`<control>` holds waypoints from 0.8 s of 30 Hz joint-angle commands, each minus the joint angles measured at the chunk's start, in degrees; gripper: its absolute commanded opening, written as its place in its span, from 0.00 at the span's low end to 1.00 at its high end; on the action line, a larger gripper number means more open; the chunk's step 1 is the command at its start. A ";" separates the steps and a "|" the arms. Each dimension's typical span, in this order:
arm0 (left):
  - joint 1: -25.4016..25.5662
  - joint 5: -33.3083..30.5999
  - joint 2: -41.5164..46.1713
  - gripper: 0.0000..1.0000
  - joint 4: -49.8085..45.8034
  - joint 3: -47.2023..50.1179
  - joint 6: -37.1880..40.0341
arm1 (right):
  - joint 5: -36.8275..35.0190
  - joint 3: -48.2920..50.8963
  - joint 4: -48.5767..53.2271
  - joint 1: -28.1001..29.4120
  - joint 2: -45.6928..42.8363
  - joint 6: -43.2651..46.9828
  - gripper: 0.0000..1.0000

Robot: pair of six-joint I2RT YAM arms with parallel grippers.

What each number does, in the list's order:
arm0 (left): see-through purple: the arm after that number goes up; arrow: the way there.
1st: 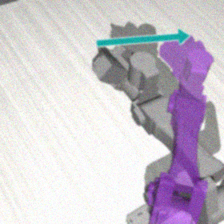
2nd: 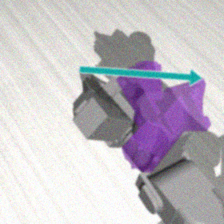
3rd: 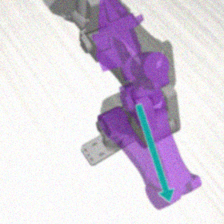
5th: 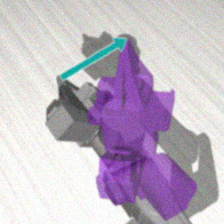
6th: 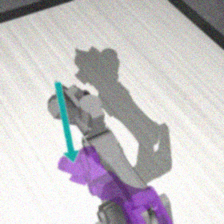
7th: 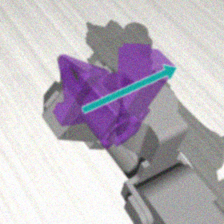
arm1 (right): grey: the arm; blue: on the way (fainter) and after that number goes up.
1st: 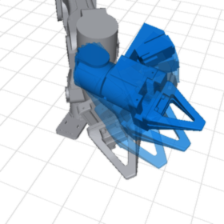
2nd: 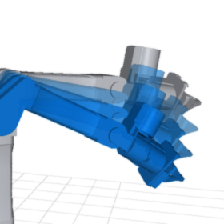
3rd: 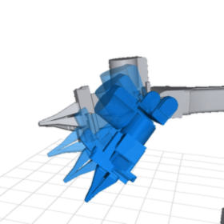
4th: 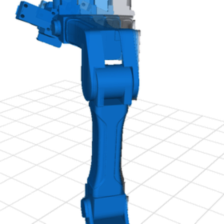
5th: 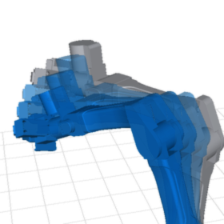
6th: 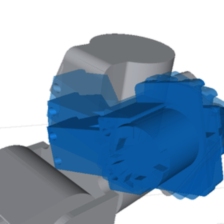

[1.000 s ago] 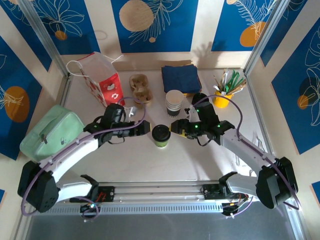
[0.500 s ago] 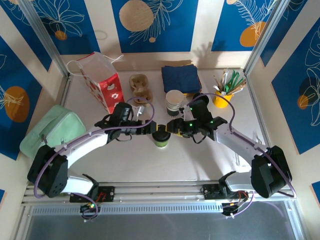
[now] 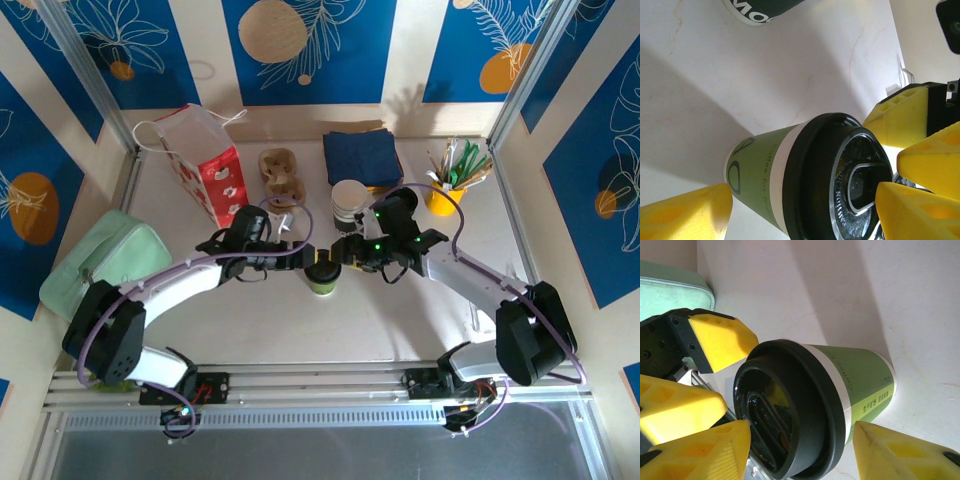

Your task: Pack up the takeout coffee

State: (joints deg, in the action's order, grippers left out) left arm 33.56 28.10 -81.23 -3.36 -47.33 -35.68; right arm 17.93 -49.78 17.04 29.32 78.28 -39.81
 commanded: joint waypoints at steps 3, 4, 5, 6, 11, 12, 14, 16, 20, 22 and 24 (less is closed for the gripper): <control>0.67 1.61 -1.60 0.73 1.82 1.09 0.09 | -0.49 -1.09 -0.43 0.49 1.00 0.97 0.57; 0.62 1.57 -1.90 0.73 1.69 1.10 0.14 | -0.57 -1.05 -0.34 0.47 1.07 1.01 0.56; 0.63 1.54 -2.06 0.72 1.69 1.18 0.17 | -0.70 -1.02 -0.29 0.47 1.05 1.05 0.56; 0.63 1.45 -2.17 0.72 1.64 1.23 0.16 | -0.86 -1.02 -0.34 0.47 1.08 0.96 0.56; 0.56 1.00 -2.37 0.71 1.29 1.44 0.22 | -2.08 -0.96 0.25 0.52 1.33 1.05 0.56; 0.58 0.87 -2.35 0.71 1.17 1.45 0.24 | -2.22 -0.85 0.41 0.43 1.43 1.09 0.56; 0.62 0.59 -2.27 0.72 0.97 1.54 0.35 | -2.53 -0.81 0.59 0.47 1.67 1.04 0.56; 0.63 0.49 -2.26 0.72 0.92 1.63 0.26 | -2.55 -0.79 0.63 0.44 1.86 1.07 0.56; 0.63 0.56 -2.53 0.71 0.98 1.62 0.00 | -3.08 -0.73 1.12 0.56 2.23 1.22 0.55; 0.63 0.46 -2.53 0.71 1.00 1.63 -0.02 | -3.17 -0.74 1.23 0.57 2.44 1.28 0.55; 0.57 0.29 -2.60 0.71 0.99 1.65 -0.07 | -3.41 -0.75 1.41 0.56 2.58 1.32 0.56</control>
State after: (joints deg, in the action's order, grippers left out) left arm 33.56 28.10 -83.24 -2.31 -46.52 -35.70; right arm 14.96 -49.78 17.32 29.52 80.27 -39.55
